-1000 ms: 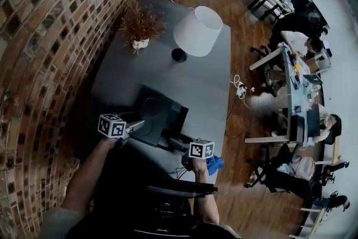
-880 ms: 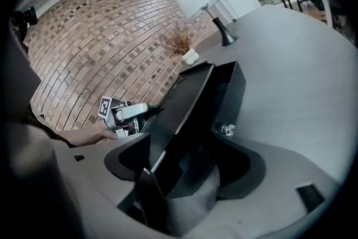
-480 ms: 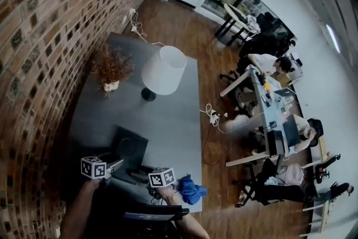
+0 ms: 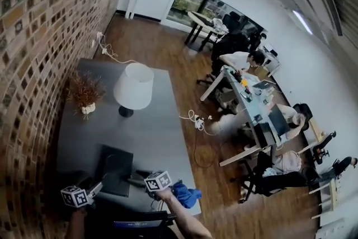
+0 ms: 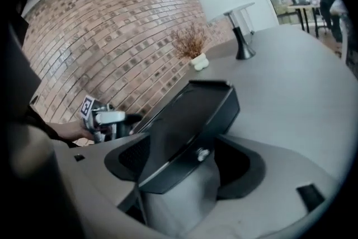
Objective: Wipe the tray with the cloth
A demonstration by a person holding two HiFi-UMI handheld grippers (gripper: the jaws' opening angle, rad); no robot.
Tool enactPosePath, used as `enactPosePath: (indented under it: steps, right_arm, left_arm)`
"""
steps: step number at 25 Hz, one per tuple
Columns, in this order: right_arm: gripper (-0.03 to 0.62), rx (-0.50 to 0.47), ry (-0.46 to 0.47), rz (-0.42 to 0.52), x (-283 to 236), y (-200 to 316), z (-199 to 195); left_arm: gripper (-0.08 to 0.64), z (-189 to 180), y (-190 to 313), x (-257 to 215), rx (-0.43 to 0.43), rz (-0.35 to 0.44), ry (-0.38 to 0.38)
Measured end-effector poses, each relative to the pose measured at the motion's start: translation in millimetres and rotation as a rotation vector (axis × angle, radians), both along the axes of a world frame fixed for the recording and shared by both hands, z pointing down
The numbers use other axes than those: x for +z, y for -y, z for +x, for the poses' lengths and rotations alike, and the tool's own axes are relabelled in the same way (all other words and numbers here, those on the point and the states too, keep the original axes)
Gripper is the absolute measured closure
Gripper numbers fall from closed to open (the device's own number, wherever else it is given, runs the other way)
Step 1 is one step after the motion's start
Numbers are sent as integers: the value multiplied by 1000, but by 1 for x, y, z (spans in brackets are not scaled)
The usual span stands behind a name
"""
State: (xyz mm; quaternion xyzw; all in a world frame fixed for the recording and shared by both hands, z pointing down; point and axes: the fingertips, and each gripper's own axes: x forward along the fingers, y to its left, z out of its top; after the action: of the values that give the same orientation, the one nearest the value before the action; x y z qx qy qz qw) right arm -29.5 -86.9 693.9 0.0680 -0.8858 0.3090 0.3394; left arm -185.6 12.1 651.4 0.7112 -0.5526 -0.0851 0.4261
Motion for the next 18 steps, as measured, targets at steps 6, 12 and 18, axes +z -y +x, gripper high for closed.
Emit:
enactPosePath:
  steps: [6, 12, 18]
  right_arm:
    - [215, -100, -81, 289, -56, 100, -28]
    - [206, -359, -195, 277, -20, 96, -95]
    - [249, -408, -217, 122, 1, 79, -82]
  left_arm:
    - [276, 4, -49, -4, -193, -105, -380]
    - [276, 47, -56, 16, -102, -218, -580]
    - [277, 50, -36, 12, -166, -151, -588]
